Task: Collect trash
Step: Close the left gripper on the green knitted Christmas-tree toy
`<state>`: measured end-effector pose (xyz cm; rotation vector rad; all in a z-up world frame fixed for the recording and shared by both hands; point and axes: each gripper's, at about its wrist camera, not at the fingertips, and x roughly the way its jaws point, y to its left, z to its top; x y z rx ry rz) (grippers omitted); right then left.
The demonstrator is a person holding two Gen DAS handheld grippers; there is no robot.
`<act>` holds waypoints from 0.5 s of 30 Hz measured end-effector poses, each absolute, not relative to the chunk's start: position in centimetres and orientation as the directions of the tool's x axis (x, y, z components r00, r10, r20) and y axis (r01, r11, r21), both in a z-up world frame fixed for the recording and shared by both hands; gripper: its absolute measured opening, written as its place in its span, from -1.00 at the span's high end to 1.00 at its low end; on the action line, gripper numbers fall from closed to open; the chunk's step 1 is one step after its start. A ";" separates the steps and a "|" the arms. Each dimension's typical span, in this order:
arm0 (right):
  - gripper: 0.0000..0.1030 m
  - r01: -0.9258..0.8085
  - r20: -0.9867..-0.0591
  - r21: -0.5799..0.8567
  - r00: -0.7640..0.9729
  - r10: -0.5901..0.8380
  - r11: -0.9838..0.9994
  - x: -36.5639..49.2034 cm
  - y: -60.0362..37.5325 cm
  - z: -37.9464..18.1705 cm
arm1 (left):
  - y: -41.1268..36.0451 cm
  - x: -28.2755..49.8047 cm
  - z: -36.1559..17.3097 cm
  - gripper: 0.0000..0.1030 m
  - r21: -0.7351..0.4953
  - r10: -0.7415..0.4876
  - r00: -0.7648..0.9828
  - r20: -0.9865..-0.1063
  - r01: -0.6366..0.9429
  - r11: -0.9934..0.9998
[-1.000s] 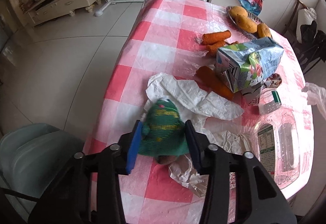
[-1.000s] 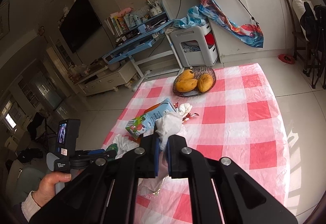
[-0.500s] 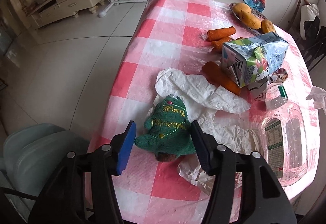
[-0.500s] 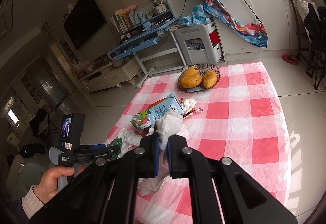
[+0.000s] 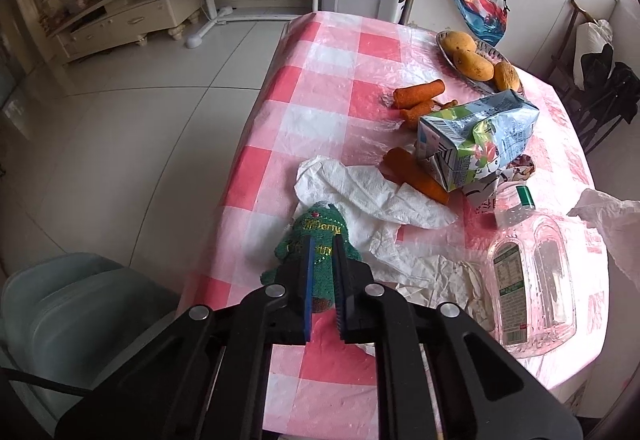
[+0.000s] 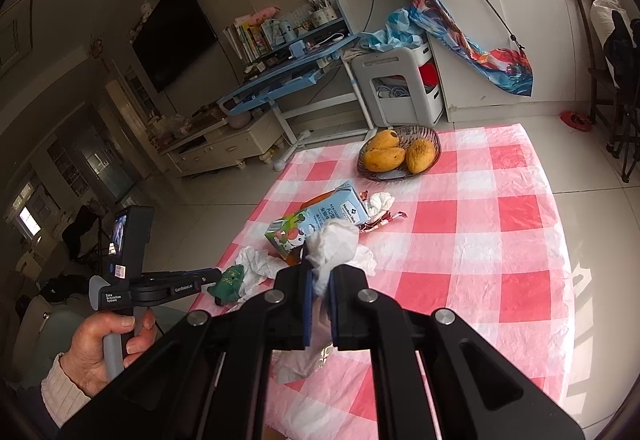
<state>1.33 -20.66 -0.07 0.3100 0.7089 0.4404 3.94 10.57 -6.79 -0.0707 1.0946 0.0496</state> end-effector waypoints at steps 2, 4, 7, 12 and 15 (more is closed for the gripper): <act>0.85 -0.282 -0.556 0.417 0.673 0.488 0.864 1.3 -20.6 -0.1 | 10.5 3.9 -7.0 0.63 -0.001 0.029 0.446 -0.894 -0.068 0.998; 0.85 -0.281 -0.557 0.419 0.671 0.489 0.863 1.3 -20.6 -0.2 | 10.1 4.1 -7.9 -0.03 0.030 0.051 0.415 -0.908 -0.057 0.998; 0.85 -0.282 -0.557 0.420 0.670 0.491 0.862 1.3 -20.6 -0.2 | 9.3 4.3 -9.2 -0.13 0.085 0.094 0.393 -0.915 -0.040 0.996; 0.84 -0.283 -0.547 0.424 0.677 0.493 0.860 1.1 -20.8 0.0 | 9.6 4.1 -8.9 0.43 0.067 0.076 0.410 -0.909 -0.036 0.997; 0.84 -0.287 -0.544 0.427 0.677 0.497 0.858 0.9 -20.9 0.2 | 9.9 3.7 -7.5 0.49 0.041 0.057 0.448 -0.892 -0.044 0.998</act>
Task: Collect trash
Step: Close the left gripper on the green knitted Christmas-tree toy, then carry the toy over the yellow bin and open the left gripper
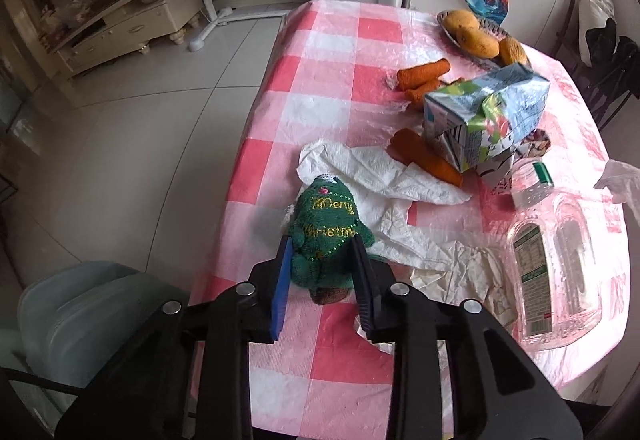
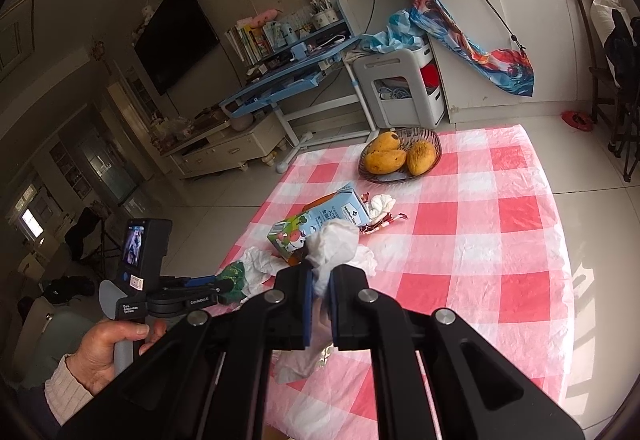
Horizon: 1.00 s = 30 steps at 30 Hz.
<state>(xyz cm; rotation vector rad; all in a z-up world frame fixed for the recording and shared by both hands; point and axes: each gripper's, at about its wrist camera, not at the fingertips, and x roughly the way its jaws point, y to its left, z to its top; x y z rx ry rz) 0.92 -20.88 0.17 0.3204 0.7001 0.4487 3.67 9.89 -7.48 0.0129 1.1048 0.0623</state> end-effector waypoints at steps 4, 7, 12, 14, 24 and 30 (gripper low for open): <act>0.84 -0.312 -0.538 0.435 0.662 0.522 0.844 0.8 -20.6 0.5 | 9.8 2.8 -4.7 0.49 -0.026 -0.013 0.518 -0.855 -0.018 1.000; 0.84 -0.386 -0.538 0.441 0.609 0.583 0.810 0.7 -19.6 0.9 | 9.6 2.1 -2.8 0.49 -0.085 -0.074 0.592 -0.803 0.009 0.996; 0.84 -0.596 -0.587 0.400 0.417 0.694 0.697 -1.0 -15.9 1.4 | 8.8 1.5 -0.8 0.49 -0.145 -0.141 0.654 -0.743 0.049 0.988; 0.84 -0.659 -0.619 0.364 0.358 0.700 0.659 -2.5 -14.5 1.6 | 8.3 1.2 -0.4 0.49 -0.154 -0.159 0.662 -0.733 0.067 0.986; 0.85 -0.710 -0.756 0.415 0.078 0.650 0.568 -10.5 -11.1 -3.8 | 7.5 -0.6 1.6 0.49 -0.202 -0.241 0.682 -0.691 0.138 0.970; 0.74 -0.687 -0.918 0.306 -0.029 0.395 0.660 -12.5 -8.1 -11.8 | 6.9 -1.5 1.8 0.49 -0.216 -0.272 0.681 -0.680 0.168 0.962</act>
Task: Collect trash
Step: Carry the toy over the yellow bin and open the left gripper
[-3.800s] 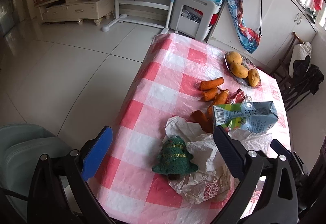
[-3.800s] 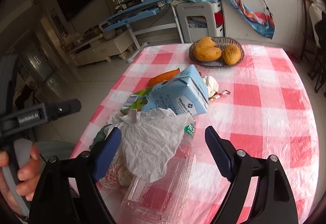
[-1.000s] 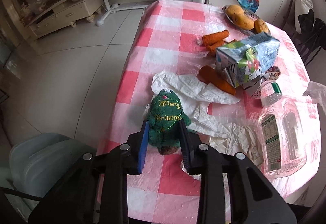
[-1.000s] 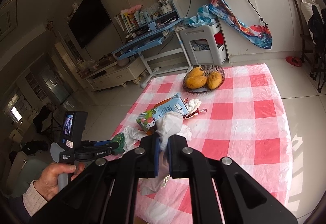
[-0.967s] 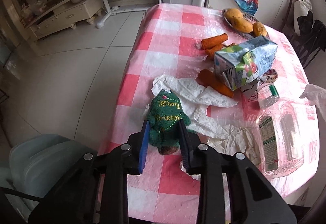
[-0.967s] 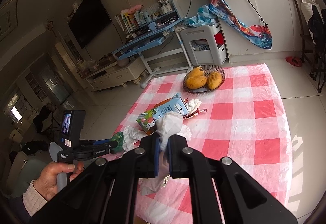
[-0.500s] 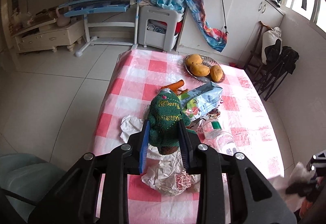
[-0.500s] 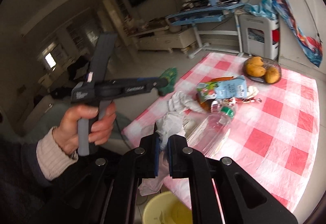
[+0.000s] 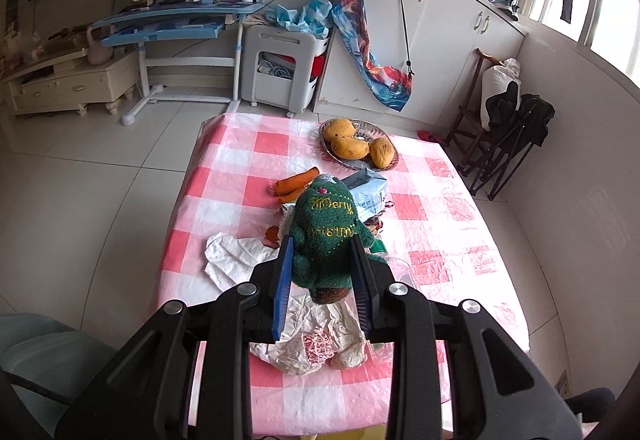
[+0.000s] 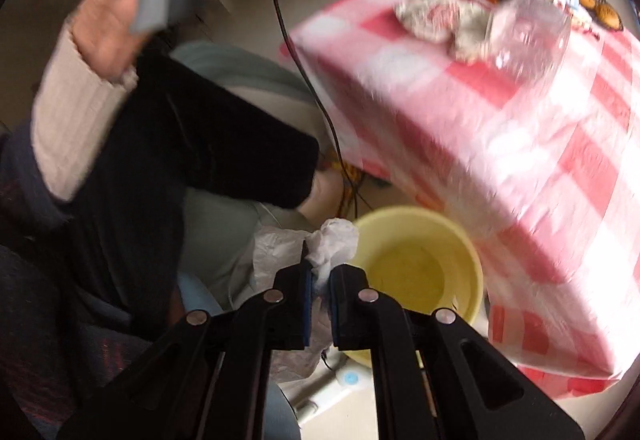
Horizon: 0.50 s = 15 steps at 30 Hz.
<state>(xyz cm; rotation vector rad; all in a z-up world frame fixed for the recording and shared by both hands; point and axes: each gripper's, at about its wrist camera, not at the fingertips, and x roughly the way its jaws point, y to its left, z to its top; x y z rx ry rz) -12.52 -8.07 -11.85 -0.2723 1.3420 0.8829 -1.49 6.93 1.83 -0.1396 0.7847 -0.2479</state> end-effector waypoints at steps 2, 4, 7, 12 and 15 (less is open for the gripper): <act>0.31 -0.674 -0.938 0.264 -0.012 0.347 0.690 -12.1 -8.1 -12.5 | 6.8 -1.6 1.7 0.48 -0.214 -0.274 0.679 -0.681 0.174 0.961; -0.02 -0.643 -0.925 0.263 0.043 0.377 0.719 -11.2 -8.9 -11.3 | 6.7 -1.5 1.6 0.48 -0.214 -0.276 0.673 -0.686 0.175 0.961; -0.26 -0.577 -0.870 0.307 0.153 0.469 0.757 -9.7 -11.4 -8.3 | 6.7 -1.6 1.7 0.48 -0.224 -0.285 0.670 -0.686 0.179 0.958; -0.37 -0.375 -0.717 0.403 0.438 0.543 0.835 -5.9 -17.7 -2.8 | 5.9 -1.9 1.3 0.47 -0.207 -0.292 0.656 -0.696 0.206 0.956; -0.51 -0.217 -0.634 0.468 0.593 0.496 0.857 -2.8 -21.1 -0.4 | 5.2 -2.2 0.4 0.47 -0.204 -0.299 0.634 -0.713 0.219 0.954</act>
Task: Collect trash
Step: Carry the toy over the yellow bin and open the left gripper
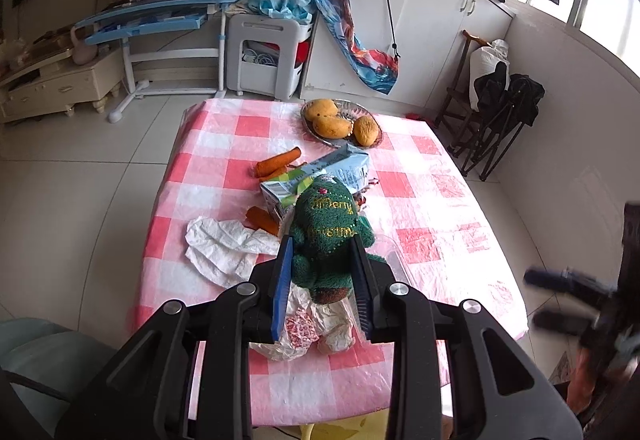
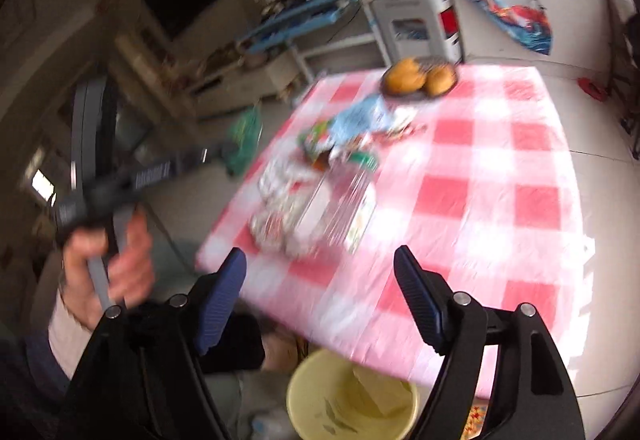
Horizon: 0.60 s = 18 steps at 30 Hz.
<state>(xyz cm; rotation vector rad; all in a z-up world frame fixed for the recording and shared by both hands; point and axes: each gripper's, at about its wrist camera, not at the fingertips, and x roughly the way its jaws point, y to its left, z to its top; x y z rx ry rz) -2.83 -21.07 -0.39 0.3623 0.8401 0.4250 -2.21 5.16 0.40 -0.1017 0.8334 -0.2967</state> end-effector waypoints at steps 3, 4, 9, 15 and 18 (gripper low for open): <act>-0.51 -0.120 -0.574 0.552 0.663 0.481 0.825 -0.8 -22.9 -0.5 | 4.0 -3.5 -0.5 0.47 -0.165 -0.284 0.624 -0.728 0.241 0.956; -0.51 -0.103 -0.566 0.568 0.672 0.478 0.817 -0.5 -23.2 -0.8 | 3.6 -4.4 -0.9 0.47 -0.145 -0.275 0.625 -0.731 0.252 0.957; -0.51 -0.105 -0.592 0.597 0.611 0.525 0.795 0.4 -21.3 -2.1 | 2.3 -8.3 -3.6 0.47 -0.149 -0.292 0.575 -0.764 0.283 0.947; -0.52 -0.215 -0.609 0.530 0.577 0.544 0.820 -1.1 -19.0 -1.6 | -0.2 -12.7 -6.9 0.47 -0.134 -0.296 0.492 -0.819 0.338 0.932; -0.52 -0.240 -0.601 0.542 0.559 0.571 0.805 -1.3 -18.6 -1.9 | -1.1 -14.8 -8.3 0.47 -0.130 -0.296 0.448 -0.844 0.363 0.923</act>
